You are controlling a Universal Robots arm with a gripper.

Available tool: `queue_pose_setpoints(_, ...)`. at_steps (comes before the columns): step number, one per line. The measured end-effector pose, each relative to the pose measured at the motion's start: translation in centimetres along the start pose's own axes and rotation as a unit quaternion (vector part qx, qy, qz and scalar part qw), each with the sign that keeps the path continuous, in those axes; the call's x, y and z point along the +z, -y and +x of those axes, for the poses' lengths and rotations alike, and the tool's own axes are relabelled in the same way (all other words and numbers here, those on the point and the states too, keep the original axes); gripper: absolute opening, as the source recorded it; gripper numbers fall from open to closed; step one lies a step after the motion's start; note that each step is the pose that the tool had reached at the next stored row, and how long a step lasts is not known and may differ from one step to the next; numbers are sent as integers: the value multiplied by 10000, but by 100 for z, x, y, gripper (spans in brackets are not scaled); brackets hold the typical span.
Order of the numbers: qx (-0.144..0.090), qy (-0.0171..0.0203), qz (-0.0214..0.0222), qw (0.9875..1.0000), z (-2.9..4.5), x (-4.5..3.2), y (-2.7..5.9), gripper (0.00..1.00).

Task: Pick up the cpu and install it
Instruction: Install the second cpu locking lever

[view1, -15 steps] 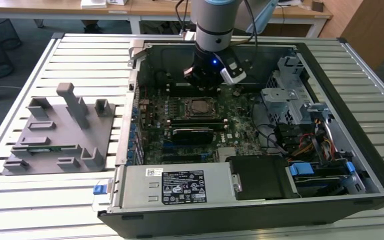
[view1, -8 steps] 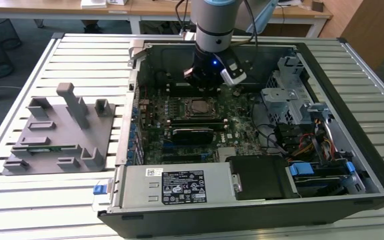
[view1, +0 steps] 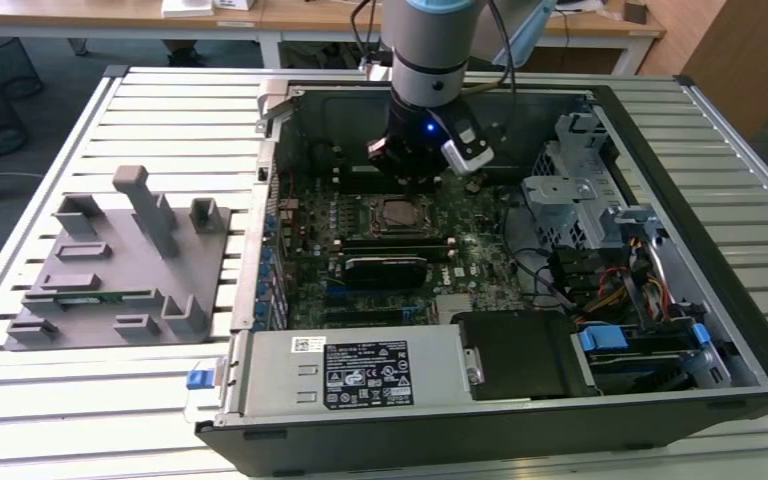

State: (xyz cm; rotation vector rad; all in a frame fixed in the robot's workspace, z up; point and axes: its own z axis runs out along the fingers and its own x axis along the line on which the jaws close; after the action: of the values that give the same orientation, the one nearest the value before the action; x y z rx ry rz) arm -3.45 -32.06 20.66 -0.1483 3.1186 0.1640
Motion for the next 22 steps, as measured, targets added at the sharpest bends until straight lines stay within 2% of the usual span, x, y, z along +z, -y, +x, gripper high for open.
queue_pose_setpoints(9, 0, 0, 0, 10000, 5, -5, 49, 11)
queue_pose_setpoints(22, 0, 0, 0, 10000, 16, -16, 170, 11)
